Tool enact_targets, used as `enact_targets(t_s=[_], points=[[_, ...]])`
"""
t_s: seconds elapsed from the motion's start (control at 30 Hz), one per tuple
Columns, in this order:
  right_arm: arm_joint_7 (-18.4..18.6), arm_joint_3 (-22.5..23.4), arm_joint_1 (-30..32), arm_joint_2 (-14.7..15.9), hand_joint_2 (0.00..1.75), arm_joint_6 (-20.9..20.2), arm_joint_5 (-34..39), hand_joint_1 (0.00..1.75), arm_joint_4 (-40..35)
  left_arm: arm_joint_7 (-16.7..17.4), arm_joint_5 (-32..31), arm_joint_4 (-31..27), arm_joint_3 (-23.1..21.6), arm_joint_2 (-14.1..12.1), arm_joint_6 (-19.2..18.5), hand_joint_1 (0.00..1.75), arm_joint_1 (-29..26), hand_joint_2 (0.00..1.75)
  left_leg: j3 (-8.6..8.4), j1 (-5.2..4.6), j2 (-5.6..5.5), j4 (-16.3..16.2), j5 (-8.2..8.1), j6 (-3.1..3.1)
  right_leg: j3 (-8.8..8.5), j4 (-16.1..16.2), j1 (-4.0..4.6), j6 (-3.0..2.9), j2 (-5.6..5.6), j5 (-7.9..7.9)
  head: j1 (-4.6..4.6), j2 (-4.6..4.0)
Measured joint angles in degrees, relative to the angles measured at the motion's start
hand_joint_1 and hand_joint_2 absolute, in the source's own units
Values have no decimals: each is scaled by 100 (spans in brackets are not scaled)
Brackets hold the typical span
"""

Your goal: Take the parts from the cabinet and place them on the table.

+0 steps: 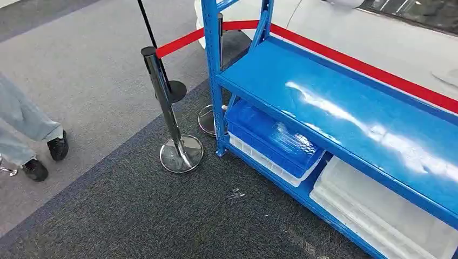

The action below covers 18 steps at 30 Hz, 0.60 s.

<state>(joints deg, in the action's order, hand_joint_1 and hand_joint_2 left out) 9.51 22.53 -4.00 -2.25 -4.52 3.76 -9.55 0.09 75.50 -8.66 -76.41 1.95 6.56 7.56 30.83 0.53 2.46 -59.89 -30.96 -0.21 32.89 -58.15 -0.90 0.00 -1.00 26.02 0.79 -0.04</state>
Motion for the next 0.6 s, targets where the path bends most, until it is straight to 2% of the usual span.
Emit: enact_targets(t_s=[0.03, 0.07, 0.1, 0.13, 0.17, 0.2, 0.23, 0.27, 0.3, 0.33, 0.37, 0.4, 0.43, 0.47, 0.5, 0.53, 0.57, 0.6], points=[[-272, 0, -27, -22, 0, -131, -2, 0, 0, 54, -138, 0, -17, 35, -195, 0, -24, 175, 713, 3, -190, -1548, -694, -27, 36, -8, 12, -51, 254, -22, 22, 0], [-411, 0, -6, -26, 0, -277, 4, 0, 2, 161, -229, 0, -28, 74, -330, 0, -38, 175, 603, 2, -201, -1235, -302, 18, 34, -38, 20, -51, 459, -22, 22, 0], [-490, 0, -2, -28, 0, -380, 39, 0, 2, 199, -256, 0, -28, 81, -363, 0, -31, 175, 395, 2, -237, -764, -34, 49, 34, -52, 24, -50, 538, -22, 17, 0], [-557, 0, -3, -37, 0, -491, 79, 0, 0, 225, -310, 0, -37, 83, -404, 0, -26, 175, 171, 2, -356, -278, 202, 89, 36, -64, 25, -46, 611, -23, 20, 0], [-625, 0, -5, -50, 0, -596, 107, 0, 2, 238, -357, 0, -61, 83, -433, 0, -27, 175, 60, 0, -672, 15, 193, 142, 56, -76, 20, -32, 669, -25, 16, 0], [-688, 0, -23, -70, 0, -684, 133, 0, 0, 245, -413, 0, -96, 85, -461, 0, -27, 175, 50, 2, -713, 109, 177, 137, 96, -97, 29, 12, 728, -34, -3, 0], [-745, 0, -25, -68, 0, -754, 166, 0, 0, 223, -472, 0, -138, 96, -488, 0, -14, 175, 50, -17, -645, 101, 188, 138, 123, -81, 3, 57, 787, -57, 29, 0], [-758, 2, -10, -68, 0, -787, 184, 0, 0, 195, -525, 0, -166, 98, -488, 0, 7, 175, 37, -38, -604, 101, 193, 155, 131, -61, -17, 88, 822, -72, 18, 0], [-761, 7, 15, -68, 0, -787, 197, 0, 0, 164, -553, 0, -177, 114, -488, 0, 10, 175, 14, -30, -541, 140, 229, 194, 149, -31, -1, 149, 904, -104, 22, 0], [-743, 20, 21, -65, 0, -783, 238, 0, 2, 98, -603, 0, -201, 144, -486, 0, 15, 175, 0, 34, -457, 234, 299, 246, 181, -78, -5, 156, 805, -79, 18, 0], [-688, 22, 25, -74, 0, -747, 271, 0, 4, 83, -636, 0, -223, 151, -477, 0, 17, 175, -13, 24, -404, 265, 321, 272, 240, -218, 27, 182, 432, 50, -20, 0], [-601, 22, 14, -87, 0, -710, 284, 0, 9, 83, -647, 0, -254, 162, -461, 0, 13, 175, -10, 22, -333, 268, 330, 304, 393, -537, 24, 195, 248, 271, -63, 0], [-524, 22, -1, -103, 0, -671, 300, 0, 11, 103, -654, 0, -275, 162, -455, 0, 0, 175, -1, 14, -246, 264, 328, 307, 601, -996, 16, 219, 175, 506, -81, 0], [-449, 24, -10, -122, 0, -615, 321, 0, 11, 153, -656, 0, -295, 159, -455, 0, -10, 175, 2, 8, -154, 262, 324, 313, 790, -1423, 5, 241, 155, 676, -74, 0], [-407, 31, -7, -133, 0, -595, 330, 0, 11, 181, -660, 0, -315, 155, -457, 0, -11, 175, 7, 5, -72, 260, 319, 313, 907, -1690, -11, 263, 150, 740, -74, 0], [-380, 39, 0, -135, 0, -555, 345, 0, 13, 214, -660, 0, -324, 155, -461, 0, -6, 175, 7, 4, -8, 257, 315, 311, 887, -1680, -26, 279, 142, 669, -74, 0], [-354, 48, 8, -140, 0, -514, 361, 0, 13, 262, -651, 0, -330, 153, -468, 0, 2, 175, 3, 6, 51, 251, 306, 302, 749, -1442, -37, 291, 119, 502, -79, 0], [-350, 55, 11, -140, 0, -468, 407, 0, 13, 348, -625, 0, -332, 153, -477, 0, 9, 175, -2, 11, 111, 239, 290, 291, 502, -992, -47, 296, 64, 264, -79, 0]])
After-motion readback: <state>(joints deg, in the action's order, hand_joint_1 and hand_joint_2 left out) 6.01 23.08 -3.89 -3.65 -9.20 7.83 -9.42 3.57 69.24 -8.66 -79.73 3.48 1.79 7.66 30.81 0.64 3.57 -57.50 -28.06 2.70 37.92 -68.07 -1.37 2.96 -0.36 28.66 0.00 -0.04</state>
